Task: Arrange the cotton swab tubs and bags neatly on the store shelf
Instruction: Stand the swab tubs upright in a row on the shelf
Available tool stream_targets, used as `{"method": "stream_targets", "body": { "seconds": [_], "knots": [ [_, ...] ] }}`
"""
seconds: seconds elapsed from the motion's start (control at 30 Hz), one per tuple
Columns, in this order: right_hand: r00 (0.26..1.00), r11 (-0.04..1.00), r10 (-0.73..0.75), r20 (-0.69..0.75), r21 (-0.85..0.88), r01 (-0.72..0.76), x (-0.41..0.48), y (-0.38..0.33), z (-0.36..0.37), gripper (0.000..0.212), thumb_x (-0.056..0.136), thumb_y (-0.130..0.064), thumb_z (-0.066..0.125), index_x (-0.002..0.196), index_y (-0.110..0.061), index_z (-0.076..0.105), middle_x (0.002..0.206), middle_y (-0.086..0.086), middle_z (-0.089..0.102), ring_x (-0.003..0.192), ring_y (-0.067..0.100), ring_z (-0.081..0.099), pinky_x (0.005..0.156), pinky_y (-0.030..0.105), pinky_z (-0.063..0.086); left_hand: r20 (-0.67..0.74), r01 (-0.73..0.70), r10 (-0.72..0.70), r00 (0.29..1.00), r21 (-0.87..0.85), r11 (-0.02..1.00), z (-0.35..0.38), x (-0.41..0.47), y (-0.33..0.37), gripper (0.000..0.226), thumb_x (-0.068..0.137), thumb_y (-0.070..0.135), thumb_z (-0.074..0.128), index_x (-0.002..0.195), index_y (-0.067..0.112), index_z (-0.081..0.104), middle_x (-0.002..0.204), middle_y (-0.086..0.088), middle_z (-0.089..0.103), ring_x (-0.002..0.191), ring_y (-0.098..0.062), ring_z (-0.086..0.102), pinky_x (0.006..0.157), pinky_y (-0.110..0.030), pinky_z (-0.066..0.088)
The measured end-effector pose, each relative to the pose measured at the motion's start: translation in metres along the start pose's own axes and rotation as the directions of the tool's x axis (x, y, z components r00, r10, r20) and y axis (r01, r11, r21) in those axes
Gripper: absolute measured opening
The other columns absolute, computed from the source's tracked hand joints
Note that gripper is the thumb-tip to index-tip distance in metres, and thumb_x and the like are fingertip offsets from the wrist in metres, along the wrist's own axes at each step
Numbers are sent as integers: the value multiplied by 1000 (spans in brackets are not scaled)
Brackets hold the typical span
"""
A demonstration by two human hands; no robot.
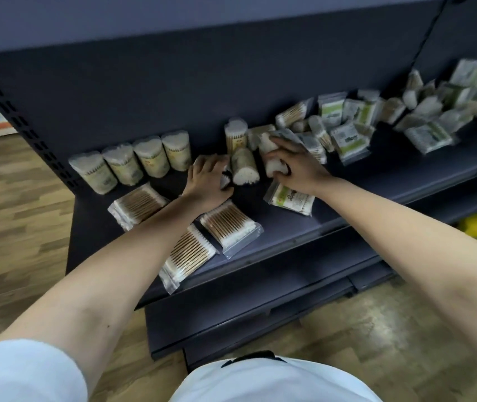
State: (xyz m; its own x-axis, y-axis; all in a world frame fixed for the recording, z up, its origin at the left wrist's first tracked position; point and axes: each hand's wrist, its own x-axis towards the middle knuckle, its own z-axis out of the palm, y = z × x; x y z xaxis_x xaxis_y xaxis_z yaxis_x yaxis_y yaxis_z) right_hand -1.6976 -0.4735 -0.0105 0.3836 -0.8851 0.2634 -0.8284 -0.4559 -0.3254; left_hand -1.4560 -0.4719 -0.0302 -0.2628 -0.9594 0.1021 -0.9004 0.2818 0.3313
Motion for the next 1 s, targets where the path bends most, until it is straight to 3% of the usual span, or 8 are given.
{"method": "stream_targets", "body": {
  "seconds": [0.17,0.37,0.5,0.67,0.8,0.93,1.0],
  "knots": [
    [997,996,65,-35,-65,-68,-2,7,1,40,87,-20,57,127,-19,52,155,-2,20,144,20,15,115,38,23,-52,-46,48,998,43,998,0,-3,0,68,84,28,58,144,22,29,150,-1,28,141,-26,13,116,-40,12],
    [977,968,212,7,-141,-209,0,10,-2,54,88,-25,53,140,-23,36,155,-1,20,144,20,11,117,43,10,-74,-77,79,994,26,997,1,-5,-3,62,83,28,58,140,22,36,147,1,32,141,-23,16,114,-38,14],
    [988,988,127,-90,-81,-135,5,-3,1,49,87,-19,52,135,-19,43,149,3,32,141,25,22,117,43,11,-64,-56,57,996,18,998,0,-5,-5,59,82,29,59,137,23,38,147,-2,30,141,-26,13,116,-38,13],
    [988,1000,-10,-155,16,13,19,-24,12,40,86,-16,57,125,-8,53,136,10,47,129,30,41,111,43,30,-41,13,-13,999,18,1000,-7,-5,-12,44,82,34,60,121,19,47,144,-7,31,138,-33,19,115,-42,17],
    [995,997,0,-102,73,8,30,-33,23,47,85,-28,62,128,-13,51,140,8,43,131,27,38,109,35,31,-18,8,-8,1000,5,1000,-10,-6,-21,43,83,39,61,120,18,49,144,-5,36,137,-32,23,112,-41,20],
    [990,1000,-3,138,30,-1,35,-31,25,70,78,-48,66,138,-23,38,151,1,28,141,24,20,116,42,18,-22,-31,32,999,13,999,-12,-7,-26,42,82,41,62,116,21,48,137,-2,45,131,-29,31,107,-41,25],
    [984,1000,-14,179,-21,18,36,-32,27,75,76,-50,68,140,-26,35,152,-2,25,141,22,17,116,45,12,-32,-47,47,998,7,999,-13,-8,-29,43,81,40,63,117,23,47,135,0,46,129,-30,33,105,-41,28]
  ]
}}
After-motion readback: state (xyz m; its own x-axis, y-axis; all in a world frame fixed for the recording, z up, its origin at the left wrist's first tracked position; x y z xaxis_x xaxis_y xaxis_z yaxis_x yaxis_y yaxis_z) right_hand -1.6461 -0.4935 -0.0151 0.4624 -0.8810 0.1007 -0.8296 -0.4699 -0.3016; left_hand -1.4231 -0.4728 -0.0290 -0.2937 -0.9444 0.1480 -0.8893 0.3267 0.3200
